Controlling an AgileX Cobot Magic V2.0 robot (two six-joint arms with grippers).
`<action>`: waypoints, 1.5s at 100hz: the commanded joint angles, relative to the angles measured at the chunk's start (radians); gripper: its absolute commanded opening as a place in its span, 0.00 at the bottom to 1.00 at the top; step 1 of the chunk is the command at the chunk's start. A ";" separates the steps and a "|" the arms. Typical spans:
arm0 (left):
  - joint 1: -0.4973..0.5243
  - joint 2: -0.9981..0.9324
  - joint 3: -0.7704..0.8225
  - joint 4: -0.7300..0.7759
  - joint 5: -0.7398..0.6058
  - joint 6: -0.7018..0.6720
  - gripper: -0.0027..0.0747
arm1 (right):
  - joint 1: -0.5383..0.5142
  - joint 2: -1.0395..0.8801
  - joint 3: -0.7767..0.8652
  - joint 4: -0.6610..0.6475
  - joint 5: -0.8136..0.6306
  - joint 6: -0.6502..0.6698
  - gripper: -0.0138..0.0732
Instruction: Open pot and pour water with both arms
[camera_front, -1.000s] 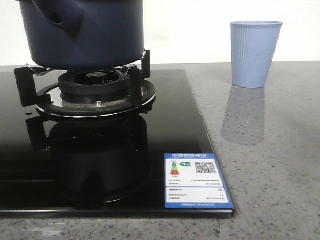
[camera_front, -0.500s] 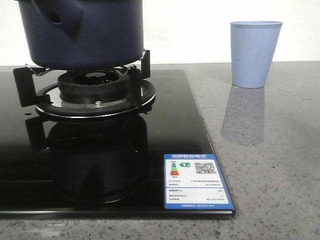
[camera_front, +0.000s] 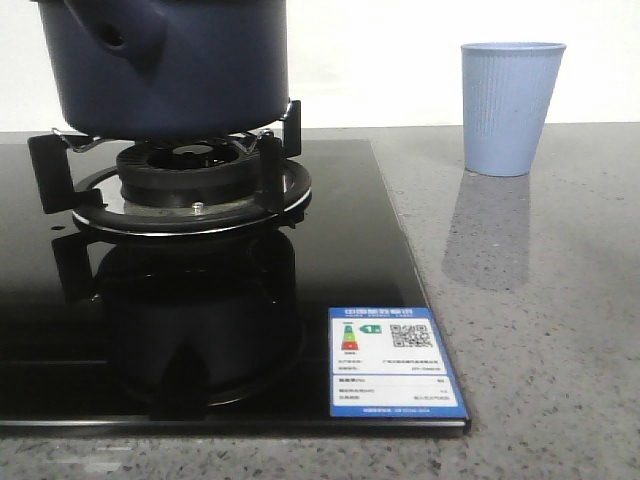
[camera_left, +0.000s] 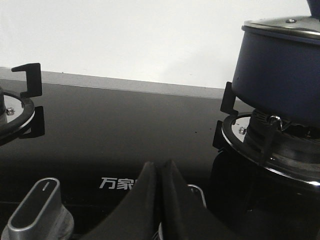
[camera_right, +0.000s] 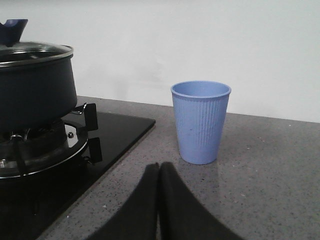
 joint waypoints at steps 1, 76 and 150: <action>0.003 -0.027 0.034 -0.008 -0.068 -0.015 0.01 | -0.005 0.003 -0.028 0.014 -0.048 -0.002 0.07; 0.003 -0.027 0.034 -0.008 -0.068 -0.015 0.01 | -0.005 0.003 -0.028 0.133 -0.038 -0.038 0.07; 0.003 -0.027 0.034 -0.008 -0.068 -0.015 0.01 | 0.038 -0.428 0.156 0.967 0.405 -0.957 0.07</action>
